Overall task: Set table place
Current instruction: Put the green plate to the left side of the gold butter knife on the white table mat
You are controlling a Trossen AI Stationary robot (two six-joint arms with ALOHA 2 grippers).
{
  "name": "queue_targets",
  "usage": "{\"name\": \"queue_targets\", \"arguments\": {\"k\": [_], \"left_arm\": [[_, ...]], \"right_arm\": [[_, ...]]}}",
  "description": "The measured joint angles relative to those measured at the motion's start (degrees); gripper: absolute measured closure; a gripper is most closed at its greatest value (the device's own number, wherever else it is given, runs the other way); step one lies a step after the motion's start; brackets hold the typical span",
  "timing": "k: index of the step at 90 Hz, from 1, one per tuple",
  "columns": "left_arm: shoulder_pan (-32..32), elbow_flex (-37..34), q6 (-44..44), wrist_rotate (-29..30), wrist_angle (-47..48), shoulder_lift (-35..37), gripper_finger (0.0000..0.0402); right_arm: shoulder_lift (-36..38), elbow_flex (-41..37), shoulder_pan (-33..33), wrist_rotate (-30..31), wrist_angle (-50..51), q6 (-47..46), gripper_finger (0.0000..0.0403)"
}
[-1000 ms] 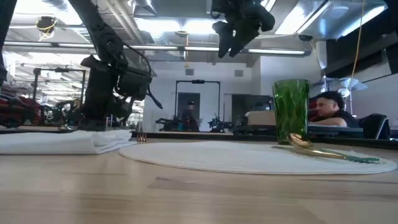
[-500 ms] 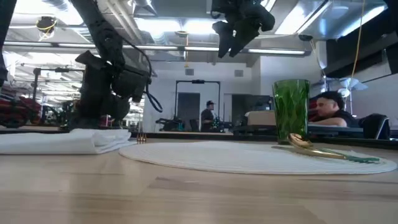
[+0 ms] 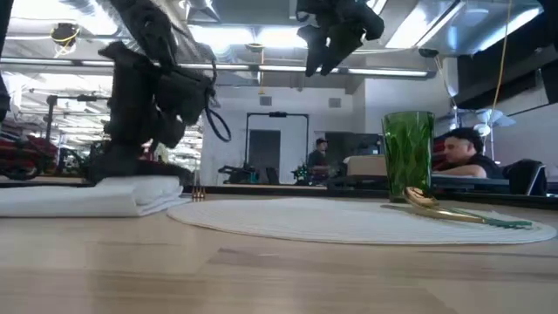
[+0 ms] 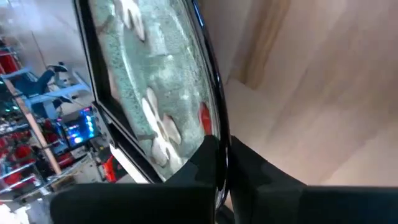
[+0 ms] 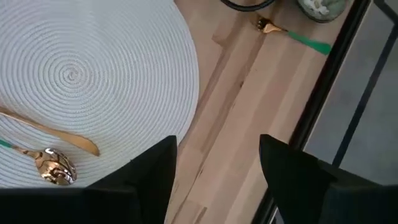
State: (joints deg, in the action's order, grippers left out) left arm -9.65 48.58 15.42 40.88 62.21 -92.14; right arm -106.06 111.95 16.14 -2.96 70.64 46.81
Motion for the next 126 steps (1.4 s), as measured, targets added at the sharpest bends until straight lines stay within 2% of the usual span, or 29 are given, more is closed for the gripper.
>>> {"name": "queue_targets", "arguments": {"k": [32, 61, 78, 84, 97, 112, 126], "left_arm": [[1.8, 5.0, 4.2, 4.2, 9.6, 7.6, 0.0401], [5.3, 10.2, 3.5, 4.1, 10.4, 7.7, 0.0401], [7.9, 11.7, 3.9, 3.1, 10.7, 7.7, 0.0401], [8.5, 11.9, 3.7, 2.2, 10.6, 7.7, 0.0401], [9.7, 12.6, 3.6, 0.9, 10.3, 7.7, 0.0401], [11.9, 13.6, 3.2, -1.5, 10.2, 7.7, 0.0401], [14.3, 16.2, 3.1, -1.9, 10.1, 7.0, 0.0401]], "right_arm": [[0.0, 5.1, 0.0, 4.5, 5.3, 1.6, 0.0189], [0.3, 10.7, 0.0, 5.4, 10.6, 1.6, 0.0189], [0.3, 15.0, 0.0, 7.5, 19.7, 1.9, 0.0189], [1.0, 15.1, 0.0, 9.4, 19.2, 1.1, 0.0189], [3.5, 15.1, 0.0, 9.8, 19.4, 1.0, 0.0192], [5.0, 15.1, 0.0, 10.0, 19.4, 0.0, 0.0231], [6.0, 15.1, 0.0, 9.9, 19.4, 0.0, 0.0306]]}}
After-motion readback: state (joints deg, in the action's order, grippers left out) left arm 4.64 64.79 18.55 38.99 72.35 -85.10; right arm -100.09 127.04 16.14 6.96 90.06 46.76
